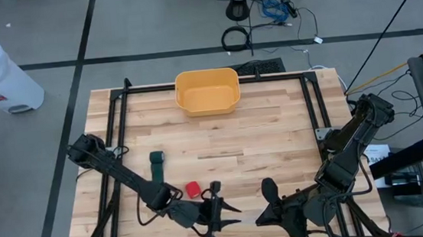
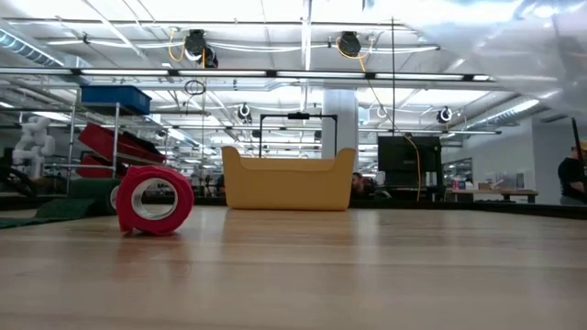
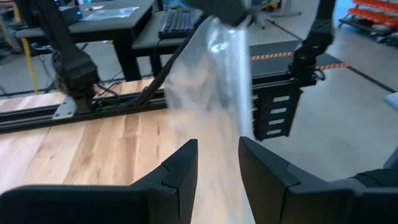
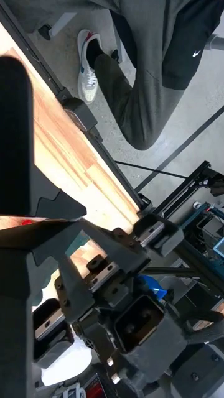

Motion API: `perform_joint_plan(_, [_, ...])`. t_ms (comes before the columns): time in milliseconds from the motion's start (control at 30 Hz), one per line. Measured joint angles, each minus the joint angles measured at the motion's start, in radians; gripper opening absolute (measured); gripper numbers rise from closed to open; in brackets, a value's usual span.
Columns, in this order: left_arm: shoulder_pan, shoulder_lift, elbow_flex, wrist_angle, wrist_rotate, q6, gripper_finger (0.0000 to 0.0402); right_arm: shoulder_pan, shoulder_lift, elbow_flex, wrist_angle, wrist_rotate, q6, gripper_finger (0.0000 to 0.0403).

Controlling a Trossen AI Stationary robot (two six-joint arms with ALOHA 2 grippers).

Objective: Roll bandage
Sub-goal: Open the transparent zip bag

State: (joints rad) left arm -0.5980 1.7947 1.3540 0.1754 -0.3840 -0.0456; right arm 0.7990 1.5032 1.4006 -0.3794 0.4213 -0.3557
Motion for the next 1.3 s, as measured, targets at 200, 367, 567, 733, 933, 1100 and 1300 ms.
perform_joint_plan(200, [-0.001, 0.000, 0.000, 0.010, 0.016, 0.000, 0.0122, 0.000, 0.000, 0.000, 0.000, 0.000, 0.000, 0.0000])
perform_joint_plan(367, [-0.001, 0.000, 0.000, 0.010, 0.016, 0.000, 0.0122, 0.000, 0.000, 0.000, 0.000, 0.000, 0.000, 0.0000])
perform_joint_plan(567, [-0.001, 0.000, 0.000, 0.009, 0.016, 0.000, 0.0122, 0.000, 0.000, 0.000, 0.000, 0.000, 0.000, 0.0000])
perform_joint_plan(733, [-0.001, -0.001, 0.001, 0.009, 0.016, 0.000, 0.0122, 0.000, 0.000, 0.000, 0.000, 0.000, 0.000, 0.0000])
perform_joint_plan(933, [0.001, -0.001, 0.001, -0.002, 0.015, -0.002, 0.0122, 0.000, 0.000, 0.000, 0.000, 0.000, 0.000, 0.0000])
perform_joint_plan(1100, [0.001, -0.001, 0.002, -0.002, 0.015, -0.002, 0.0122, 0.000, 0.000, 0.000, 0.001, 0.001, -0.003, 0.0000])
perform_joint_plan(1300, [0.008, 0.009, 0.002, -0.003, 0.009, -0.002, 0.0122, 0.000, 0.000, 0.000, 0.009, 0.001, -0.004, 0.0000])
